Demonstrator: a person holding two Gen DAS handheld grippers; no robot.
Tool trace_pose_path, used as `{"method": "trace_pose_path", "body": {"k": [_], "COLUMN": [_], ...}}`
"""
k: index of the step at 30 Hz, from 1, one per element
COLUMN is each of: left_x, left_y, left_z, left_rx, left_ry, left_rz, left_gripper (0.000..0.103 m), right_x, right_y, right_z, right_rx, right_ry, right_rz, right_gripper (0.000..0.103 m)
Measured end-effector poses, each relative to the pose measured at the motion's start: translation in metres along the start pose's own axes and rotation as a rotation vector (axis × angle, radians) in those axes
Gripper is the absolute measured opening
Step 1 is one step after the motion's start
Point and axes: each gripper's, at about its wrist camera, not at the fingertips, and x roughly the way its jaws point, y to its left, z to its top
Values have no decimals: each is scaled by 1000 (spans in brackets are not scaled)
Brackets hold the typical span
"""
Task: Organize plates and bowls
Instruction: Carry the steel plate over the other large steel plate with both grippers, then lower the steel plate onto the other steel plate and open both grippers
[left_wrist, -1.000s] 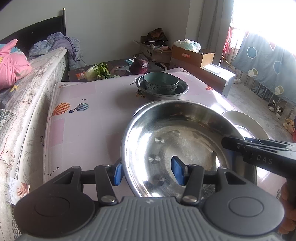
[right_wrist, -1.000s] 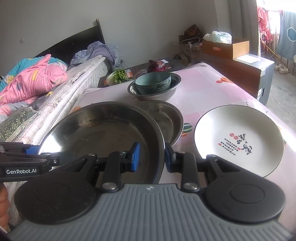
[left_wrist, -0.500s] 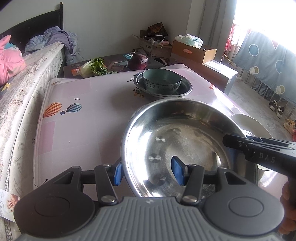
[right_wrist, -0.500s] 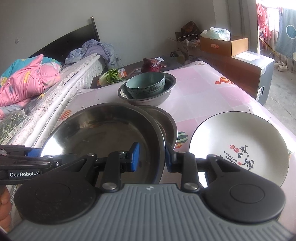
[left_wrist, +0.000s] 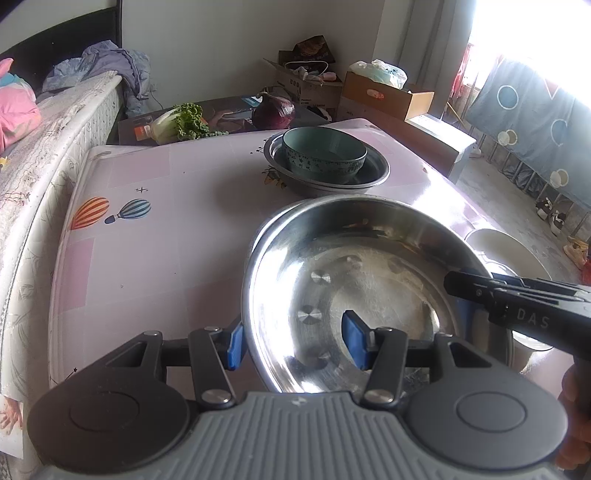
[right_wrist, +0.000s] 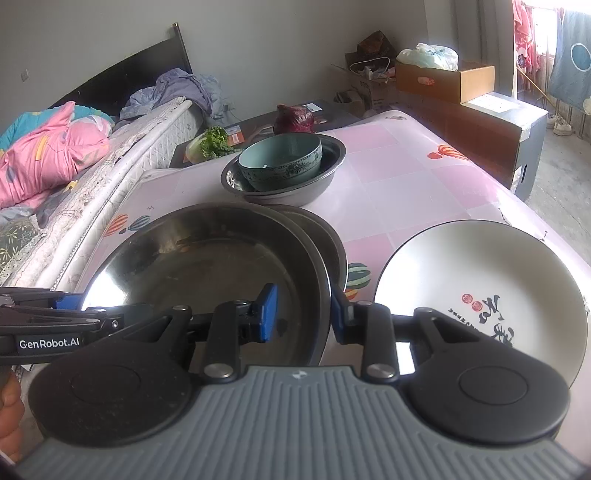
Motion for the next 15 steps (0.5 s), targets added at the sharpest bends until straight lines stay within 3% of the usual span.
{"method": "trace_pose_path", "body": {"k": [15], "left_x": [14], "left_y": [1], "left_z": [5], "left_rx": [-5], "left_ry": [17], "left_rz": [-9], "left_gripper": [53], "right_x": [18], "right_y": [-7], "right_z": [5], "right_rx": [1], "right_ry": [17], "right_rz": [-20], "right_gripper": [30]}}
